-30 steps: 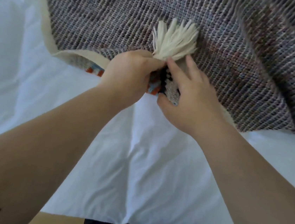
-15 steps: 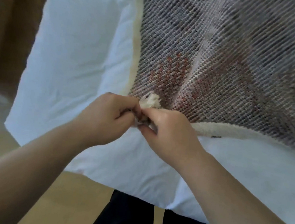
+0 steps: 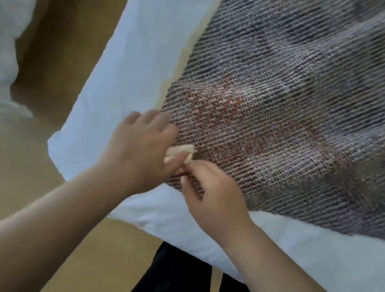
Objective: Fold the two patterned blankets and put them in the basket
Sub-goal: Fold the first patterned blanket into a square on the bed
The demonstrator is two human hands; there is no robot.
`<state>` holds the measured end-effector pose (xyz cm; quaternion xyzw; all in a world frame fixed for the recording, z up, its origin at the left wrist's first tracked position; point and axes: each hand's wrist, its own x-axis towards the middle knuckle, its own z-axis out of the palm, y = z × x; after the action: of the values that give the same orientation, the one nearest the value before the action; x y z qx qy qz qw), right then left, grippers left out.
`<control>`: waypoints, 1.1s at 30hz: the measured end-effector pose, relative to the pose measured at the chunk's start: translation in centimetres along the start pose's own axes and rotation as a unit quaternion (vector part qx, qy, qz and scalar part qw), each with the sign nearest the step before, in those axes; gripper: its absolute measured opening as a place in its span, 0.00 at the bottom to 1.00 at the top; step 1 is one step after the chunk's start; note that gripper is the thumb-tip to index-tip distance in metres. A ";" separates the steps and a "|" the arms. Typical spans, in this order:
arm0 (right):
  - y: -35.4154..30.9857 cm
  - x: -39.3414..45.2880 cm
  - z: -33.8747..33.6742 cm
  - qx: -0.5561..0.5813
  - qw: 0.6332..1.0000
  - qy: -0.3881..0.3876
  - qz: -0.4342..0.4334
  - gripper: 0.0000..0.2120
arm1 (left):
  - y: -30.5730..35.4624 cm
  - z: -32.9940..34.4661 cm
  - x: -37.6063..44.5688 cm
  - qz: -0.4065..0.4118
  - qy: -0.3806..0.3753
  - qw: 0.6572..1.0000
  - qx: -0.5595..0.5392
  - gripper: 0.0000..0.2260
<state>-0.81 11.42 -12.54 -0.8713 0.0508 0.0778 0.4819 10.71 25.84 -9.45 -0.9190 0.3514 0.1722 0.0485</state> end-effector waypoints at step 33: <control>35.1 -24.3 -34.8 -0.163 0.918 0.280 0.228 0.26 | 55.0 4.4 20.6 0.364 0.024 0.930 0.043 0.33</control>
<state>-27.41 -36.39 -19.02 -0.8887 0.3673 -0.0543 0.2689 -12.70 -27.36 -19.00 -0.7286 0.6702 0.1407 0.0139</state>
